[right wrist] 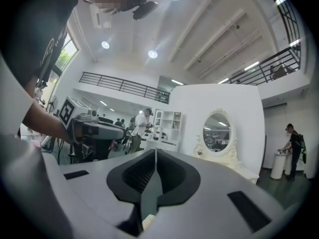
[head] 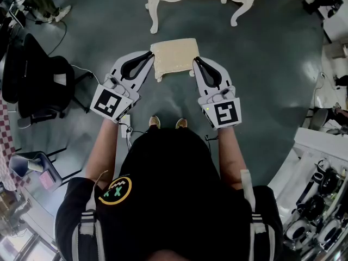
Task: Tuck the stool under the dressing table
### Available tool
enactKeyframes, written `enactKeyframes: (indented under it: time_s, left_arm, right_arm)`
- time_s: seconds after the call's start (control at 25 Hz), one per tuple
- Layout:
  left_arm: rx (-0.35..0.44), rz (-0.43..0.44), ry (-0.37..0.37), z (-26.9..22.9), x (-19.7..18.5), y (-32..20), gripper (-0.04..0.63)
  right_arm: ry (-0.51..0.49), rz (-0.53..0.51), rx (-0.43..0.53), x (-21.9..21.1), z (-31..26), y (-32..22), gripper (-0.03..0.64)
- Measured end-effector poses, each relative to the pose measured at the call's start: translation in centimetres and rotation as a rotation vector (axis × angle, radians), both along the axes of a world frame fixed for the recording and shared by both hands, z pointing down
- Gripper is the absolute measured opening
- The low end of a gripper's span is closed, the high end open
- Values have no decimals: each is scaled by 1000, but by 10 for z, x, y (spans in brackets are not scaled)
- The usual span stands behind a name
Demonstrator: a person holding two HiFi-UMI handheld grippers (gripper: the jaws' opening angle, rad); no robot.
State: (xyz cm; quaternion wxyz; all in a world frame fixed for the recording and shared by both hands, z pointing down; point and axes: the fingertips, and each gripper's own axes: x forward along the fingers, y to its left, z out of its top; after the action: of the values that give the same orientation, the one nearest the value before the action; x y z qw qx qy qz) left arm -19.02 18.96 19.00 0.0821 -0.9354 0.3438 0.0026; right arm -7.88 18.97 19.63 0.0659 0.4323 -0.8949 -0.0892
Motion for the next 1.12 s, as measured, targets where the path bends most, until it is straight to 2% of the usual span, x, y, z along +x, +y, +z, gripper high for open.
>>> enactKeyframes:
  time_s: [0.04, 0.12, 0.2, 0.32, 0.44, 0.52, 0.6, 0.72, 1.12]
  left_arm:
    - [-2, 5, 3, 0, 1, 0, 46]
    - [-11, 24, 8, 2, 4, 1, 177]
    - [-13, 39, 6, 3, 6, 3, 231]
    - [-4, 50, -1, 3, 6, 5, 286]
    - [6, 65, -6, 4, 9, 9, 355]
    - [16, 61, 4, -2, 13, 12, 410]
    - [22, 55, 29, -11, 18, 15, 445]
    - [36, 64, 17, -11, 22, 20, 481]
    - [20, 78, 7, -1, 29, 28, 495]
  right_arm:
    - [2, 0, -3, 0, 1, 0, 37]
    - [-6, -7, -8, -1, 1, 1, 57]
    - [-25, -28, -13, -6, 1, 3, 103]
    - [-45, -73, -35, -14, 4, 6, 274]
    - [-79, -110, -58, -21, 5, 9, 487]
    - [-67, -124, -69, -23, 10, 10, 585]
    - [-53, -133, -73, -25, 12, 11, 598]
    - [-42, -138, -78, -25, 15, 14, 598]
    - [0, -127, -92, -19, 23, 19, 598]
